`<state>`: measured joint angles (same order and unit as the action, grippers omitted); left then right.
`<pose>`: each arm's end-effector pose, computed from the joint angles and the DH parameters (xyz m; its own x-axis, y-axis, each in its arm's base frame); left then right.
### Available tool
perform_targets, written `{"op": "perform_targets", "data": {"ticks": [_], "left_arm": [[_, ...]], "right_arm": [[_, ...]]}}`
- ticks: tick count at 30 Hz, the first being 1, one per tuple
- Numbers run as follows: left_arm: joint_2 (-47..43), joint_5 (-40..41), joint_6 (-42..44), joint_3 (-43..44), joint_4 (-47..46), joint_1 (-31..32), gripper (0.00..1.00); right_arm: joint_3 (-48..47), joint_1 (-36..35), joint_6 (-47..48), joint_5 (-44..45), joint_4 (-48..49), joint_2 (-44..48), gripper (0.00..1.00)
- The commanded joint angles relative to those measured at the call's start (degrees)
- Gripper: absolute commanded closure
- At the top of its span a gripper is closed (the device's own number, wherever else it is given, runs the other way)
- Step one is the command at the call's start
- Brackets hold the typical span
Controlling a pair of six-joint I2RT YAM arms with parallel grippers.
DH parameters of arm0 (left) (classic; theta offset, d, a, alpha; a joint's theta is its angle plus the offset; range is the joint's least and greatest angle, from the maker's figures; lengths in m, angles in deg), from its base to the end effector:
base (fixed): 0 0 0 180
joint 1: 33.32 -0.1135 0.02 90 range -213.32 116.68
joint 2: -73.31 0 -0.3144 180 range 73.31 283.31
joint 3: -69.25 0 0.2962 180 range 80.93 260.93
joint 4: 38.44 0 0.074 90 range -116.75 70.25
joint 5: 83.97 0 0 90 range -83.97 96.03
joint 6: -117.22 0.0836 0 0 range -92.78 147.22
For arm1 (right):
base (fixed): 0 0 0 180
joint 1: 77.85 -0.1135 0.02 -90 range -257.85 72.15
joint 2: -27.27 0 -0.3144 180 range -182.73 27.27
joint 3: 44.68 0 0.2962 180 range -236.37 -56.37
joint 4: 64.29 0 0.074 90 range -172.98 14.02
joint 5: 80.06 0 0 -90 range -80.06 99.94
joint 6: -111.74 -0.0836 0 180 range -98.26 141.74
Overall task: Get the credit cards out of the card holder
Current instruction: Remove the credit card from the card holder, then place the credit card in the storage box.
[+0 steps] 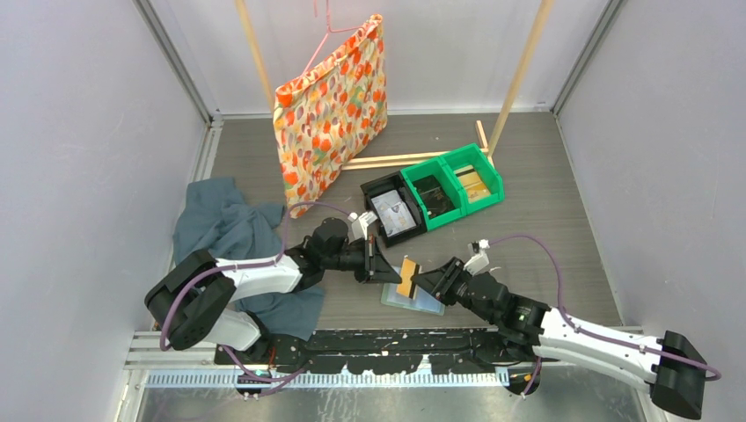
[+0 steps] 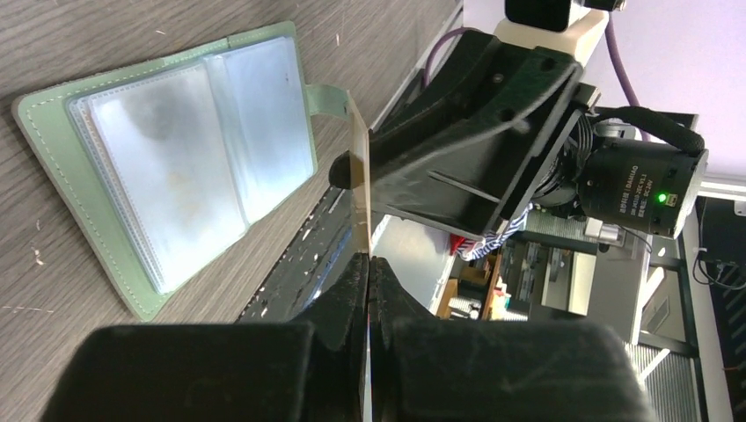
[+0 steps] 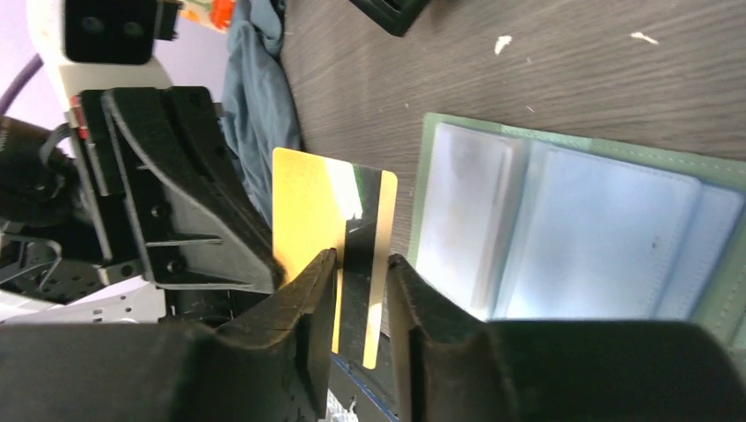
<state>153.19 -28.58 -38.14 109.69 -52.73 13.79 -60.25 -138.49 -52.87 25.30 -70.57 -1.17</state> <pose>0.1849 -0.2688 0.1742 -0.9868 -0.0369 -0.1580 0.1344 0.3595 -0.9234 0.1067 0.1446 0.1465 -0.7347 0.5902 -0.3345 -0.0354 0.4590 0.8877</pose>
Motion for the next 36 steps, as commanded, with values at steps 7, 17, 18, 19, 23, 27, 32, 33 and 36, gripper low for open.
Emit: {"op": "perform_targets", "data": {"ticks": [7, 17, 18, 19, 23, 27, 32, 33, 36], "left_arm": [[-1.0, 0.1, 1.4, 1.7, 0.0, -0.1, 1.00], [-0.1, 0.3, 2.6, 3.0, 2.2, -0.1, 0.99], [0.2, 0.2, 2.6, 3.0, 2.2, -0.1, 0.97], [0.3, 0.2, 2.6, 3.0, 2.2, -0.1, 0.96], [0.2, 0.3, 2.6, 3.2, 2.3, -0.1, 0.89], [-0.4, 0.6, 3.2, 3.6, 3.5, -0.1, 0.86], [-0.7, 0.8, 3.9, 3.7, 4.6, -0.1, 0.84], [-0.8, 0.9, 3.9, 3.6, 4.6, -0.1, 0.84], [-0.8, 1.0, 4.1, 3.5, 4.4, -0.1, 0.82]], "right_arm": [[-0.9, -0.5, 0.6, -1.2, 5.7, -0.2, 0.99], [-2.2, -0.5, 1.4, 0.6, -0.4, 3.3, 0.99], [-2.5, -0.5, 1.4, 1.0, -1.1, 3.3, 0.99], [-2.7, -0.5, 1.6, 1.3, -1.8, 3.3, 0.99], [-4.1, -0.5, 2.6, 2.5, -4.8, 3.1, 0.99], [-7.3, -0.5, 5.6, 3.9, -10.3, 3.2, 0.99], [-11.6, -0.5, 9.2, 7.1, -16.3, 5.2, 0.99], [-12.1, -0.5, 9.5, 7.8, -17.8, 5.6, 0.99], [-13.7, -0.5, 10.5, 10.0, -21.0, 6.6, 0.99]]}}
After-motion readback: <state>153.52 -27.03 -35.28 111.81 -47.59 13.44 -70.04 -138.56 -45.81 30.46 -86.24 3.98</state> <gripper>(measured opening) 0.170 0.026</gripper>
